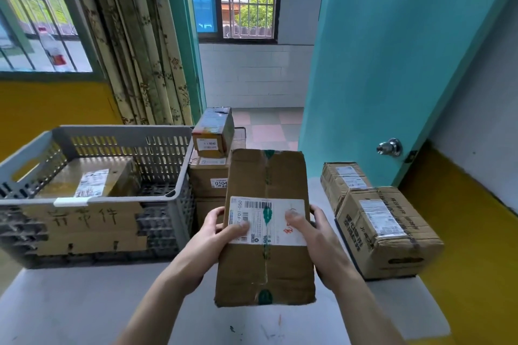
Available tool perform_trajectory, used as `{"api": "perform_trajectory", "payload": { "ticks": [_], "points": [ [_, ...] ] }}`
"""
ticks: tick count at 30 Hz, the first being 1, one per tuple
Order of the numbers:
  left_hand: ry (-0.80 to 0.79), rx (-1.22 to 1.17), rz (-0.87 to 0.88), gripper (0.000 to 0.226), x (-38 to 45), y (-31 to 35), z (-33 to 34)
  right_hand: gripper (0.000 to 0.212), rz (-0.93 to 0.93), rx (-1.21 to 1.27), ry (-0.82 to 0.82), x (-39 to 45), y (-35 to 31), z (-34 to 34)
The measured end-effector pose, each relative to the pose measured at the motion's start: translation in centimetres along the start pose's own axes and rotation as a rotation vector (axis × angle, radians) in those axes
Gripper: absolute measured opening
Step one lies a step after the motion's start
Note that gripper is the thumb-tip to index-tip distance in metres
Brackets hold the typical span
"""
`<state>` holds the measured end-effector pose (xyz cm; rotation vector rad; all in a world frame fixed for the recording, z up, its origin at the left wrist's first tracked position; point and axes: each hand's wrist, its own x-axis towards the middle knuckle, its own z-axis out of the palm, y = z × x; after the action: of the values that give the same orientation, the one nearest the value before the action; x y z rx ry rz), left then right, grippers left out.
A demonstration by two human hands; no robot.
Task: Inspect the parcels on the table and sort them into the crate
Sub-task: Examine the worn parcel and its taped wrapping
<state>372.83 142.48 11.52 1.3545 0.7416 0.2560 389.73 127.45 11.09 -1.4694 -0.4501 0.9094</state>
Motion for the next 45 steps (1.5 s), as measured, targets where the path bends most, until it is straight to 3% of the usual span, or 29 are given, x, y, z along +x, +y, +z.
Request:
{"api": "perform_trajectory", "payload": {
  "ticks": [11, 16, 21, 29, 35, 39, 45],
  "points": [
    [0.106, 0.007, 0.055, 0.076, 0.7, 1.1, -1.2, 0.084, -0.021, -0.106, -0.062, 1.5, 0.2, 1.6],
    [0.056, 0.057, 0.059, 0.079, 0.2, 1.5, -3.2, 0.084, -0.009, -0.134, -0.011, 2.3, -0.6, 3.8],
    [0.05, 0.004, 0.014, 0.066, 0.4, 2.7, -6.3, 0.075, -0.014, -0.15, 0.029, 2.0, -0.2, 6.8],
    [0.041, -0.005, 0.107, 0.052, -0.1, 2.9, -8.8, 0.106, 0.005, -0.145, 0.036, 2.3, -0.3, 9.5],
    [-0.014, 0.023, 0.11, 0.062, -0.5, 2.2, -10.2, 0.062, -0.058, -0.092, 0.114, 1.2, 0.2, 10.9],
    [-0.024, -0.015, 0.036, 0.061, 0.1, 2.5, -10.4, 0.063, -0.044, -0.117, 0.138, 0.5, 1.0, 11.4],
    [0.004, -0.014, 0.079, 0.063, 0.0, 1.5, -10.6, 0.07, 0.017, -0.061, 0.119, 1.1, 0.9, 11.6]
  ]
}}
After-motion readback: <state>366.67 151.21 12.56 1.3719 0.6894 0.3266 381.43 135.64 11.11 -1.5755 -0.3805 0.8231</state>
